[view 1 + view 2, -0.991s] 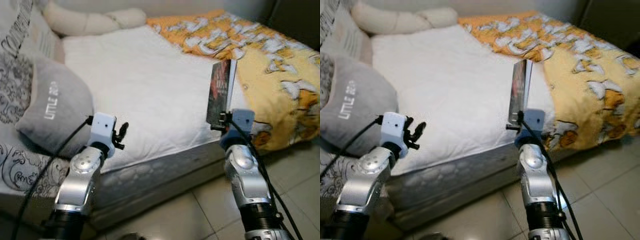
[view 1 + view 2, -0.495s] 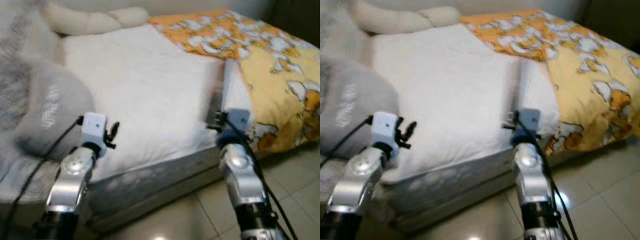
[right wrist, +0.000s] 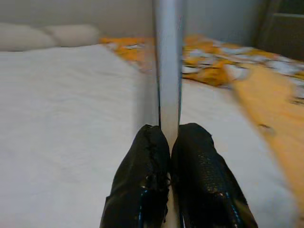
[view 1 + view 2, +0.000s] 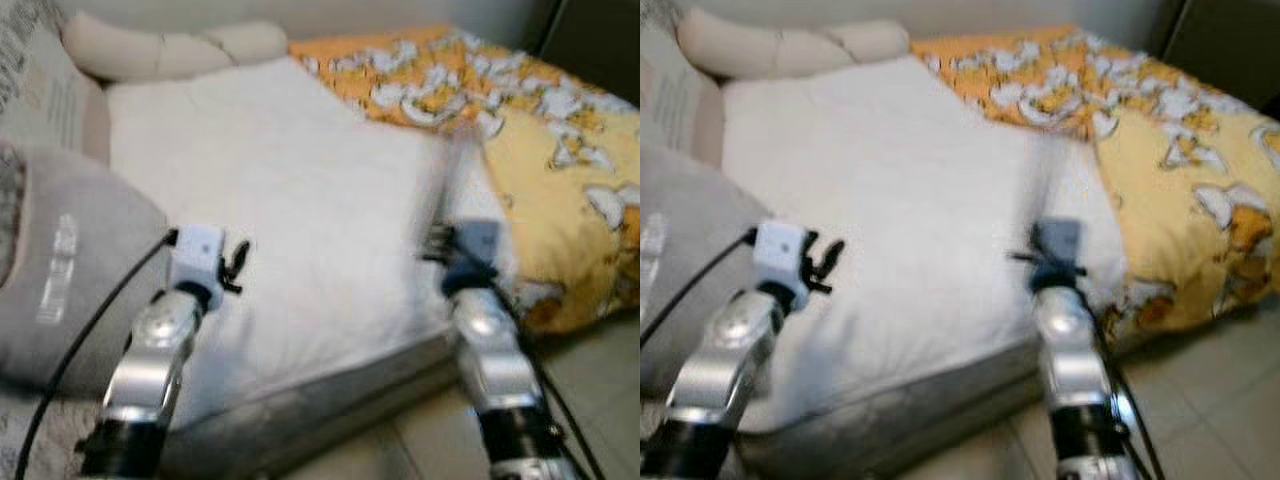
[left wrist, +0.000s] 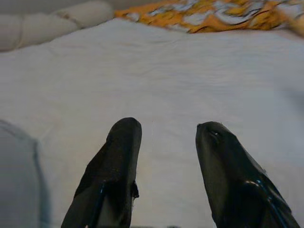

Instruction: Clean up the room

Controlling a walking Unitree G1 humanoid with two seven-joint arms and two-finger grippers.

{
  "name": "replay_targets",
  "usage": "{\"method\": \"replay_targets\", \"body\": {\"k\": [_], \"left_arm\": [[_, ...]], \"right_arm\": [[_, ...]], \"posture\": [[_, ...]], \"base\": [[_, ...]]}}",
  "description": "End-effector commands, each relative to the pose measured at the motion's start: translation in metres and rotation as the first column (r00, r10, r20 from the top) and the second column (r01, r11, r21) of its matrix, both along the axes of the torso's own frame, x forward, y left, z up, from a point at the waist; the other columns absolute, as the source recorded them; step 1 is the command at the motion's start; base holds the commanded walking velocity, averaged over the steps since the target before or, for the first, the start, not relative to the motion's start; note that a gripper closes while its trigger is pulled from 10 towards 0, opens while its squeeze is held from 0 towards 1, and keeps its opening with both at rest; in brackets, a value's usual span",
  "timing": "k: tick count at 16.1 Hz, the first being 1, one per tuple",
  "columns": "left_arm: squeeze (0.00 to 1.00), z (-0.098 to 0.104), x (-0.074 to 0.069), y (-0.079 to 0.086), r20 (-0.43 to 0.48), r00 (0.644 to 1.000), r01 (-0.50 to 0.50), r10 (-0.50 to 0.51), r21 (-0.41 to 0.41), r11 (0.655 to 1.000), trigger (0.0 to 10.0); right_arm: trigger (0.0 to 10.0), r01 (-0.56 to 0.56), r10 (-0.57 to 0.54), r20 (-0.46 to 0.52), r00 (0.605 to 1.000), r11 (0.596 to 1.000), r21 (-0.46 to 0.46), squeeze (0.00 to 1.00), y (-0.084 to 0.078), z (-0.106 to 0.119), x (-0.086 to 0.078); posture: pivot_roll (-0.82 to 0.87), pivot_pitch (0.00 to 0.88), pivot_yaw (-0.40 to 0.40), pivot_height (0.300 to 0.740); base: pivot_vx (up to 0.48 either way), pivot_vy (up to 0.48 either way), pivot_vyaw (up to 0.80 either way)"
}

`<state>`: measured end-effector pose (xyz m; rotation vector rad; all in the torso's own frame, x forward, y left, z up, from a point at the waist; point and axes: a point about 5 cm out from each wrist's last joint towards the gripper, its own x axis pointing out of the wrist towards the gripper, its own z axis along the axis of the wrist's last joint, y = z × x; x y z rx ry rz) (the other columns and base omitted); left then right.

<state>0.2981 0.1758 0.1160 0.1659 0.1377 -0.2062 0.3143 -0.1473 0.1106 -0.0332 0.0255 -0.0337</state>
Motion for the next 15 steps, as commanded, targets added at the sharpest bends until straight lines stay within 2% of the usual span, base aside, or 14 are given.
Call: {"method": "replay_targets", "body": {"k": [1,4,6,7,12,15], "left_arm": [[0.00,0.002,0.001,-0.005,0.007,1.000,0.015,-0.015,0.000,1.000,10.0],[0.00,0.004,0.001,-0.007,0.014,1.000,0.026,-0.026,0.010,1.000,10.0],[0.00,0.007,0.001,-0.011,0.031,0.998,0.053,-0.053,0.003,0.999,10.0],[0.00,0.008,0.001,-0.012,0.038,0.997,0.065,-0.065,-0.004,0.998,10.0],[0.00,0.013,-0.009,-0.017,0.064,0.989,0.131,-0.132,0.022,0.991,10.0],[0.00,0.015,-0.016,-0.018,0.060,0.987,0.146,-0.149,0.046,0.988,10.0]], "right_arm": [[10.0,0.002,-0.001,0.045,0.999,1.000,-0.008,0.00,-0.006,0.012,0.003],[10.0,-0.154,0.154,-0.012,0.988,0.988,-0.017,0.00,0.004,0.009,0.003],[10.0,-0.289,0.288,-0.068,0.955,0.957,-0.013,0.00,0.011,0.006,-0.001],[10.0,-0.319,0.317,-0.080,0.945,0.948,-0.004,0.00,0.012,0.005,-0.002],[10.0,-0.434,0.434,-0.118,0.893,0.901,0.030,0.00,0.010,0.009,-0.016],[10.0,-0.411,0.417,-0.140,0.898,0.909,0.070,0.00,0.008,0.003,-0.025]], "posture": [[-0.02,0.000,-0.002,0.740],[-0.02,0.000,-0.001,0.740],[-0.02,0.000,-0.001,0.740],[-0.02,0.000,-0.002,0.740],[0.00,0.000,-0.022,0.740],[0.00,0.000,-0.019,0.740]], "base": [[0.442,0.000,0.80],[0.427,0.000,0.80],[0.343,0.000,0.80],[0.274,0.000,0.80],[0.000,0.000,0.00],[0.000,0.000,0.00]]}}
